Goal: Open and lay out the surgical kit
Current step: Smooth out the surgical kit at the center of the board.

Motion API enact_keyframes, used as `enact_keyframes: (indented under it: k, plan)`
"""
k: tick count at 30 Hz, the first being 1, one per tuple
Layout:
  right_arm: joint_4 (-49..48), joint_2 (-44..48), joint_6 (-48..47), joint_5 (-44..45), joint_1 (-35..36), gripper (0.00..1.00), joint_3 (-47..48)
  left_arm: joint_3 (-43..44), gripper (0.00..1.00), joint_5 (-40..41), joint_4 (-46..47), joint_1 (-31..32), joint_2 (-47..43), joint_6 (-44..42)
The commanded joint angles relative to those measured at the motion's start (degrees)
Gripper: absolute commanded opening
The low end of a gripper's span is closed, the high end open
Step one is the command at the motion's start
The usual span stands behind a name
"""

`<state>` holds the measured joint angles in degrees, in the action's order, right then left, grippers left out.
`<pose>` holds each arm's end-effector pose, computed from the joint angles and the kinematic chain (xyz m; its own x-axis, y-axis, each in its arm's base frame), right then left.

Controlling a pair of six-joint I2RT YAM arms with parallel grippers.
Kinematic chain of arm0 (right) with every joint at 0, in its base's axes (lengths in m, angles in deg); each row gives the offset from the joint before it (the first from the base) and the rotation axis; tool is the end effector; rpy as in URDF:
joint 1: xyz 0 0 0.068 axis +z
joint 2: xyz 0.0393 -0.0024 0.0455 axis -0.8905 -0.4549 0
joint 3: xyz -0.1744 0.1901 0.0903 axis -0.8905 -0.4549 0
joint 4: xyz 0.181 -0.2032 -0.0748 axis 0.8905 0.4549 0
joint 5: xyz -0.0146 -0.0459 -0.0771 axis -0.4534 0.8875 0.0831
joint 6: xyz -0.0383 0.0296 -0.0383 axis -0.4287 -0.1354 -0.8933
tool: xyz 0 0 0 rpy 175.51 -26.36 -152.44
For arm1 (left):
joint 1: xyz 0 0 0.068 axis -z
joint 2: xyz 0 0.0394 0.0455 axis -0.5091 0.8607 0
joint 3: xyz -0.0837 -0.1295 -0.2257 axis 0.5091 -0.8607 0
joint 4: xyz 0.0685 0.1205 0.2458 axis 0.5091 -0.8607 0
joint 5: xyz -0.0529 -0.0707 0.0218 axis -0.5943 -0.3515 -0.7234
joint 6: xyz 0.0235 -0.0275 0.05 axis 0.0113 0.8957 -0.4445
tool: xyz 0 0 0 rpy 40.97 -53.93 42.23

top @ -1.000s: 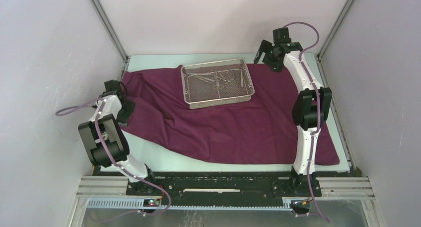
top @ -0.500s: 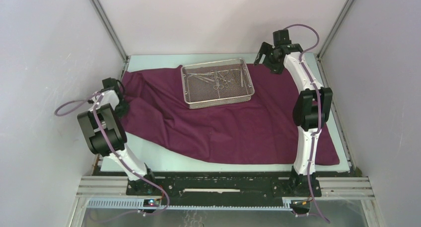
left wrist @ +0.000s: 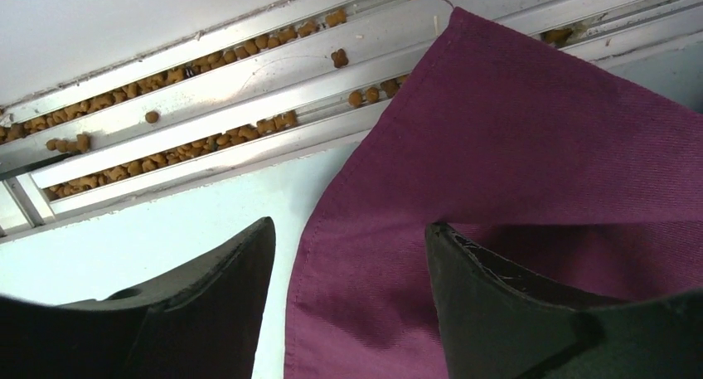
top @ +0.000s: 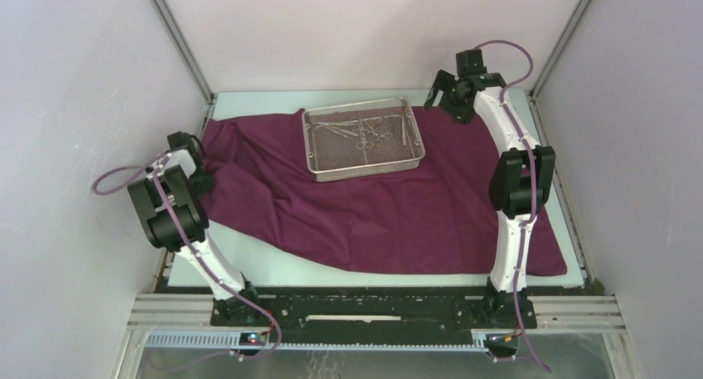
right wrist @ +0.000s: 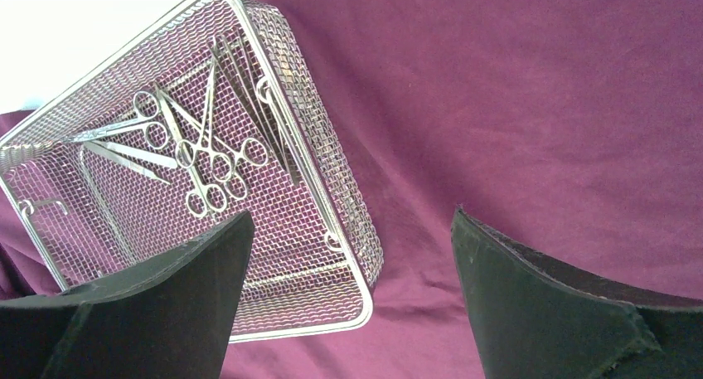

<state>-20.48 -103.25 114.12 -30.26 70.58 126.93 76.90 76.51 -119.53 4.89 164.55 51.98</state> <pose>0.5076 0.0713 0.2790 -0.7661 0.3351 -0.5484 0.1749 0.9298 0.3239 0.3346 0.1843 0.1484 -0.2949 -0.7980 -0.5256 -0.9529 0.2860 0.1004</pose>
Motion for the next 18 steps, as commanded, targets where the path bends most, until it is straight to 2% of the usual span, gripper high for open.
enact_keyframes:
  k: [1,8,18]
  plan:
    - [-1.0,4.0,-0.6,0.6,0.2,0.98,0.5,2.4,0.70,-3.4,1.5,-1.1,1.2,-2.4]
    - [-1.2,4.6,-0.6,0.4,0.2,0.98,0.6,0.8,0.72,-7.0,3.2,-2.5,1.1,-1.6]
    - [-1.5,4.7,-0.8,1.3,1.2,0.98,0.6,1.3,0.63,-14.0,4.8,-5.6,3.1,-2.3]
